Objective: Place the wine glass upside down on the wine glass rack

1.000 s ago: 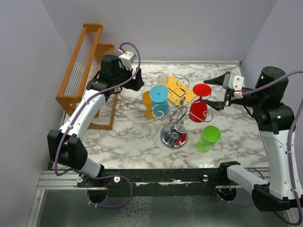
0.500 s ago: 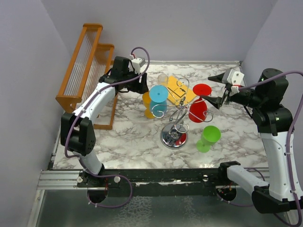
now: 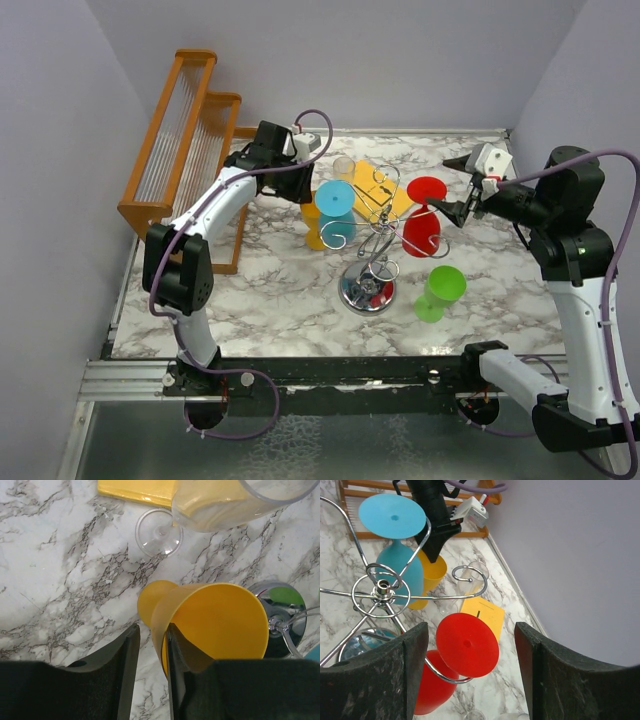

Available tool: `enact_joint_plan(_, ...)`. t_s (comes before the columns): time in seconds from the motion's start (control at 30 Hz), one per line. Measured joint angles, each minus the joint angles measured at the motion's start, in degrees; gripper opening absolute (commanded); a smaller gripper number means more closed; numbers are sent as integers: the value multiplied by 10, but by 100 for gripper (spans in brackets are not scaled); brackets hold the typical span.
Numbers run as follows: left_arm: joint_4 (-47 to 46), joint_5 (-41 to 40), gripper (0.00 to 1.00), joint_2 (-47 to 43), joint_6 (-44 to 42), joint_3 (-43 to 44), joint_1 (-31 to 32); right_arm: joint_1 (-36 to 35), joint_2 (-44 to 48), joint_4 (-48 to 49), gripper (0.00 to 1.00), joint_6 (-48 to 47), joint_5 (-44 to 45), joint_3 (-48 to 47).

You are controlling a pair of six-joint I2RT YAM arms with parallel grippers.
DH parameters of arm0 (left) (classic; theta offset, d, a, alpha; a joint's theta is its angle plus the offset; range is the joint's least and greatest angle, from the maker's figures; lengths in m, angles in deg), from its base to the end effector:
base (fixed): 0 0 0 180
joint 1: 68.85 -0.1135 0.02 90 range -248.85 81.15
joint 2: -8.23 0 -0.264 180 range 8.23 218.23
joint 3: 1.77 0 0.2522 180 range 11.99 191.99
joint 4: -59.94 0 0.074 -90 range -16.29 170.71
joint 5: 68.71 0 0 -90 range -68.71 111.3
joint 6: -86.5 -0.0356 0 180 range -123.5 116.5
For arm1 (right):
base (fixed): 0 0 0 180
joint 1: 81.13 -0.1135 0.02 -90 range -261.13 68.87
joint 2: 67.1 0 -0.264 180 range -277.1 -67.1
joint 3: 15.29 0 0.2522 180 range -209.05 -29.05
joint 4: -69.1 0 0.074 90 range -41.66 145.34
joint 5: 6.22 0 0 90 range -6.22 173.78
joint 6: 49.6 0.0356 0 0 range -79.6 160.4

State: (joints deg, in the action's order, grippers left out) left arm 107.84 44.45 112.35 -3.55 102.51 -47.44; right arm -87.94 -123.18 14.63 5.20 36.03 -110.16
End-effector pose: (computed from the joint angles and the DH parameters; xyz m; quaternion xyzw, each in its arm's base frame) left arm 0.3751 -0.1621 0.2912 0.2412 0.8843 -0.2494 0.3123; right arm 0.1593 0.0456 0.4641 -0.4895 0.5927 0.1773 0.6146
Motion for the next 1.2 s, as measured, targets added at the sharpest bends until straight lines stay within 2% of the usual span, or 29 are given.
enact_joint_plan(0.23, 52, 0, 4, 16, -51, 49, 1, 0, 0, 17, 76, -1, 58, 10)
enact_joint_plan(0.3, 78, -2, 0, 27, -74, 76, 1, 0, -1, 18, 98, -2, 81, 11)
enact_joint_plan(0.33, 94, -3, 0, 33, -87, 91, 1, 0, -2, 19, 100, -1, 95, 11)
enact_joint_plan(0.63, 200, -90, 0, 41, -192, 215, 1, 0, -29, 28, 100, -11, 176, 5)
enact_joint_plan(0.87, 243, -179, 0, 37, -222, 332, 1, 0, -95, -9, 100, -21, 181, -77)
enact_joint_plan(0.97, 233, -218, 0, 19, -226, 362, 1, 0, -126, -29, 100, -26, 173, -127)
enact_joint_plan(1.2, 109, -251, 0, -57, -197, 382, 1, 0, -182, -21, 100, 19, 161, -209)
